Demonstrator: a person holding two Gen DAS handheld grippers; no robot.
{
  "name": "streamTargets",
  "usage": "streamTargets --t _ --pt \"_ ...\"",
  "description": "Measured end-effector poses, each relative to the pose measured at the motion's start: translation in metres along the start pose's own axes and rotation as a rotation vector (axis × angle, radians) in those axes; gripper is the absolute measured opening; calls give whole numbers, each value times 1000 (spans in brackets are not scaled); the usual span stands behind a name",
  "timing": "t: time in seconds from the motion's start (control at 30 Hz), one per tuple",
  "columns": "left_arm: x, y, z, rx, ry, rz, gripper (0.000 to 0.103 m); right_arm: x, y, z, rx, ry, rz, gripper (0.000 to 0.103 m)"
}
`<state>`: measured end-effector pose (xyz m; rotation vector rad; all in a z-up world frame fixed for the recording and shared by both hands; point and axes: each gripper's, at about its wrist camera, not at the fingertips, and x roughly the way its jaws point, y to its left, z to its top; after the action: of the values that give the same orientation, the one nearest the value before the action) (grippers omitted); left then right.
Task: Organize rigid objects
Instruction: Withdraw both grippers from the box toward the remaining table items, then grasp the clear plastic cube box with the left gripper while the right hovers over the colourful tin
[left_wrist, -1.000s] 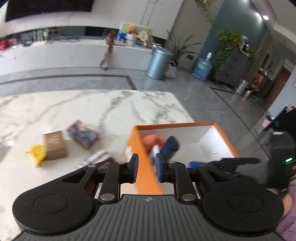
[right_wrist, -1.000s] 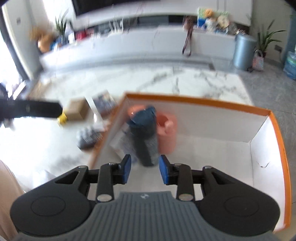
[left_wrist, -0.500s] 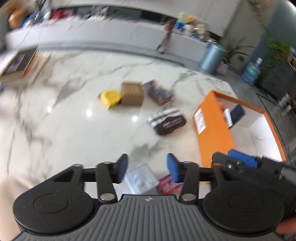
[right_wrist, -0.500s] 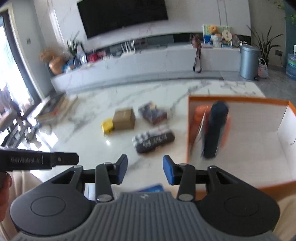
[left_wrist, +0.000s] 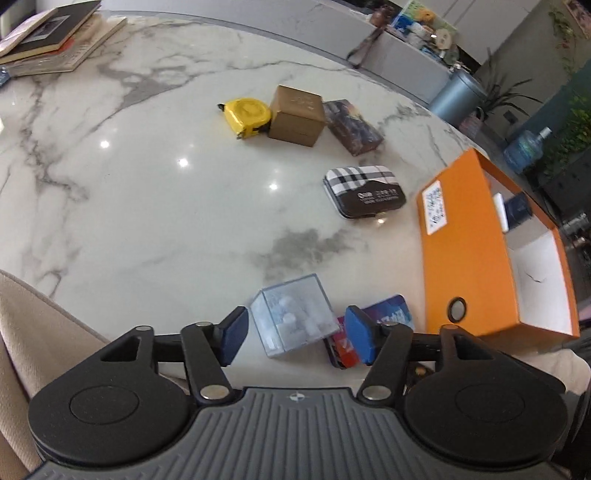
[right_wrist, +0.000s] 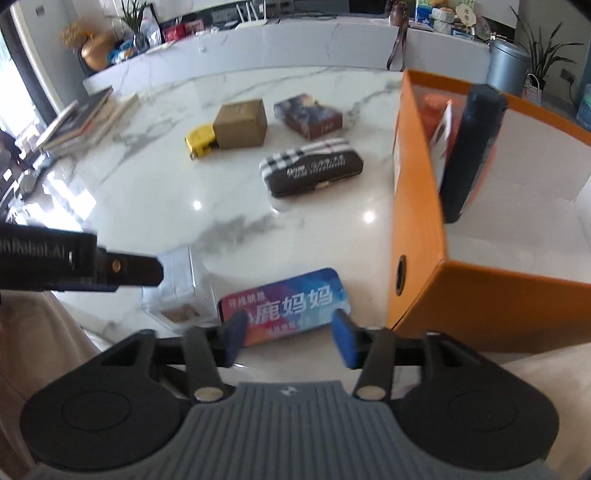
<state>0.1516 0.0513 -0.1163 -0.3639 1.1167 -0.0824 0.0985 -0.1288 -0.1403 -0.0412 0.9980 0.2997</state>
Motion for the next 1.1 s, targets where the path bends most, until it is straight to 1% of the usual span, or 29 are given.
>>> streamTargets --t 0.07,0.17,0.2,0.23,0.3,0.37,0.47,0.5,0.57,0.63,0.7,0.77,0.87,0.9,0.93,0.97,1.0,1.07,1.1 --pt "4 -3 3 -1 4 18 77 7 4 0 -28 20 -7 63" --pt "15 -6 6 -1 35 33 78 12 10 1 -69 21 -3 84" --pt "18 -7 6 -8 42 43 79 12 11 1 -82 17 -1 86" --pt "21 -8 7 -12 48 51 80 13 12 1 -92 15 0 91" --pt "28 -10 8 -12 66 62 81 14 14 1 -107 18 2 93" --pt "34 -12 10 -9 86 54 81 18 13 1 -111 35 -6 93" --pt "39 -13 11 13 101 63 68 24 9 2 -87 75 -33 92" --pt "39 -12 11 16 102 54 64 25 6 2 -73 88 -37 90" --pt "38 -10 12 23 102 45 62 27 0 3 -31 114 -17 83" --pt "36 -6 13 27 96 52 61 32 -4 4 7 137 7 83" --pt "35 0 14 13 93 54 60 38 -2 5 7 154 18 84" --pt "33 7 17 -5 91 64 60 42 3 7 -12 154 20 89" --pt "32 17 21 -31 88 73 59 49 12 10 -42 158 9 92" --pt "32 20 22 -36 87 76 59 51 15 10 -60 150 8 92" --pt "31 23 23 -41 86 78 59 53 19 11 -87 144 6 88" --pt "31 25 24 -46 85 80 59 54 23 13 -113 132 -3 81" --pt "30 27 26 -51 82 81 59 55 27 15 -132 119 -5 76" --pt "30 31 28 -60 78 80 59 57 34 21 -165 93 -5 59" --pt "30 33 29 -65 75 78 59 59 38 25 -179 82 -2 54"
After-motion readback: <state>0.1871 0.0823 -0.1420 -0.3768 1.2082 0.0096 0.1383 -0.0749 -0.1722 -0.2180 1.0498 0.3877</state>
